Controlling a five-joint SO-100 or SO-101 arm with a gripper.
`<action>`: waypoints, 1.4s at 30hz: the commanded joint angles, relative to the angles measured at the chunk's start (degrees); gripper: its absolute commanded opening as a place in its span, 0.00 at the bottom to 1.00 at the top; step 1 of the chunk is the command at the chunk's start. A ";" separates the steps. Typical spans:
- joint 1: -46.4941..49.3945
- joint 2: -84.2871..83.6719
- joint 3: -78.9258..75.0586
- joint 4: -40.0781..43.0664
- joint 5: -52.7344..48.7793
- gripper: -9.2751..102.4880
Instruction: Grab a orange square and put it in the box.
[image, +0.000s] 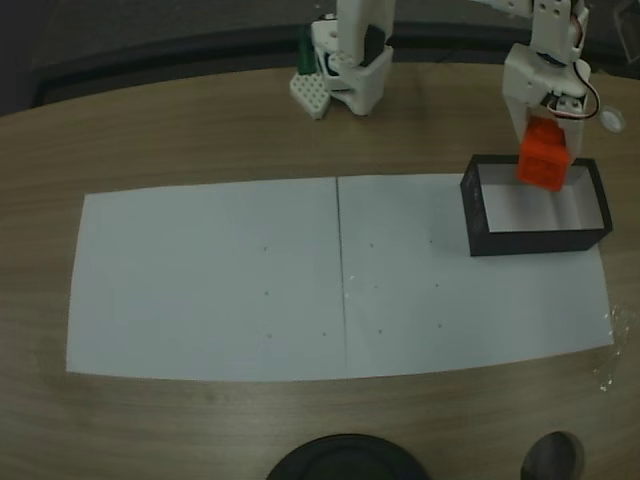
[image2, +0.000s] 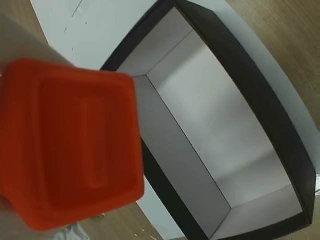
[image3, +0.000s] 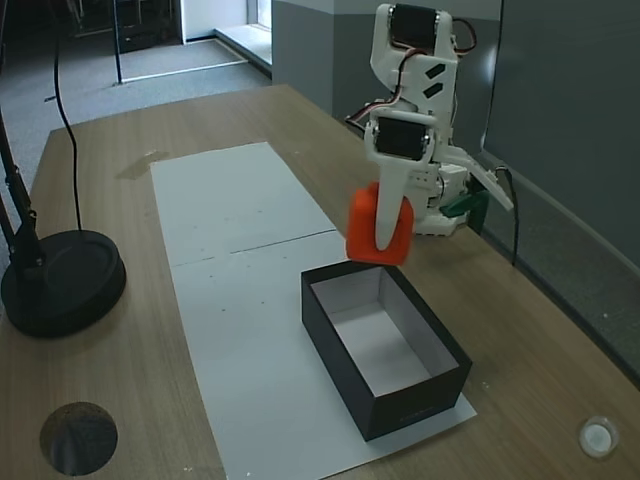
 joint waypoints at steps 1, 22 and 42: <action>-0.18 1.85 -0.35 -1.32 -0.53 0.16; -5.01 -3.60 -0.18 -2.90 1.67 0.24; -2.99 -2.90 0.09 -2.55 1.67 0.35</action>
